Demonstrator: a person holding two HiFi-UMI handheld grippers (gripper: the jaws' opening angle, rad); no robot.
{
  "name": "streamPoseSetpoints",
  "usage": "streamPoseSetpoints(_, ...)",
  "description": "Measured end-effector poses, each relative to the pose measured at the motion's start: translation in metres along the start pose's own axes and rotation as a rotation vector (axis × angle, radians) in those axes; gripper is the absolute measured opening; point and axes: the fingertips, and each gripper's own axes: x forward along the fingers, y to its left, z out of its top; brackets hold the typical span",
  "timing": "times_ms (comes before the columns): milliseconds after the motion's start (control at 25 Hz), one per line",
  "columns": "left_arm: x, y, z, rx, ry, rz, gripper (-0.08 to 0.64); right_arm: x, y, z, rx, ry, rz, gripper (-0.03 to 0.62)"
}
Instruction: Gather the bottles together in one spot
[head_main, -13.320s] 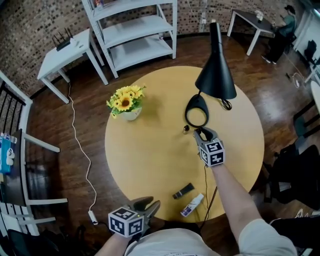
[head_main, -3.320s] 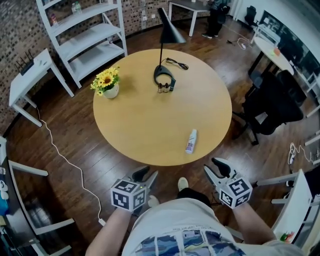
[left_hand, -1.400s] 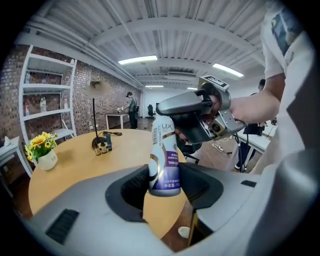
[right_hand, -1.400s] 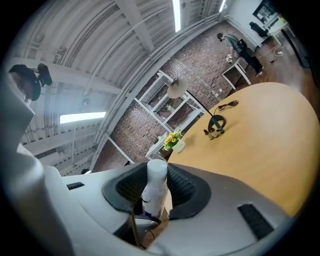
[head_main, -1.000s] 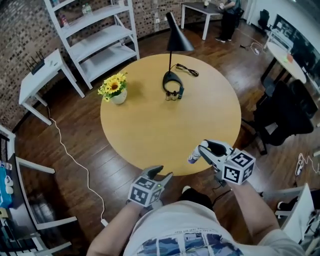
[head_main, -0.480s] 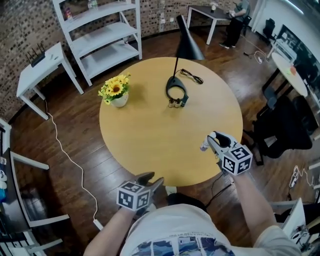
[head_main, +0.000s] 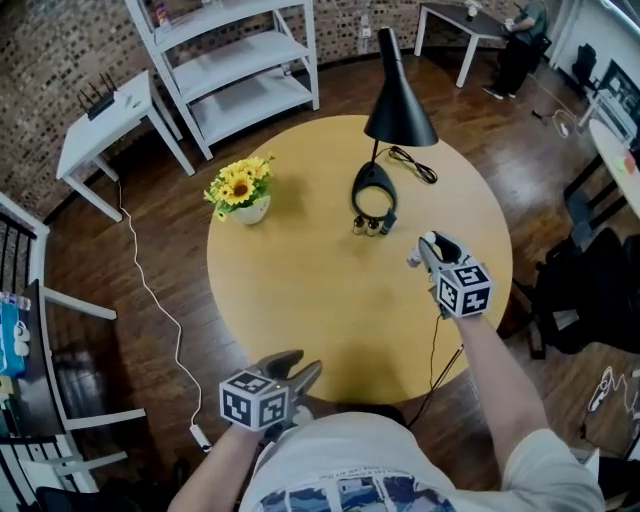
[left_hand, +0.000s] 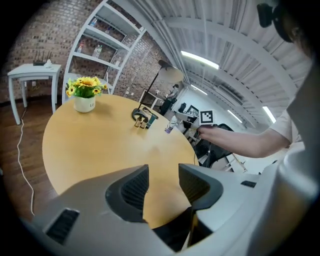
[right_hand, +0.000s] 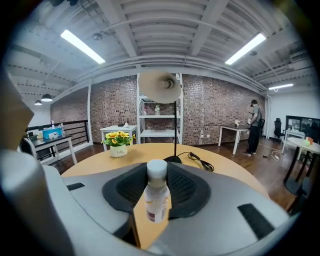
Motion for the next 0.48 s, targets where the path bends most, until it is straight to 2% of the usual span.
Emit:
streamPoseSetpoints(240,0.006,0.006,0.008,-0.079,-0.005,0.081,0.184,0.068,-0.039,-0.008,0.021,-0.033,-0.002,0.138)
streamPoseSetpoints(480,0.015,0.008,0.003,-0.099,0.029,0.104,0.184,0.115,-0.051,-0.016,-0.037,-0.054,-0.013,0.138)
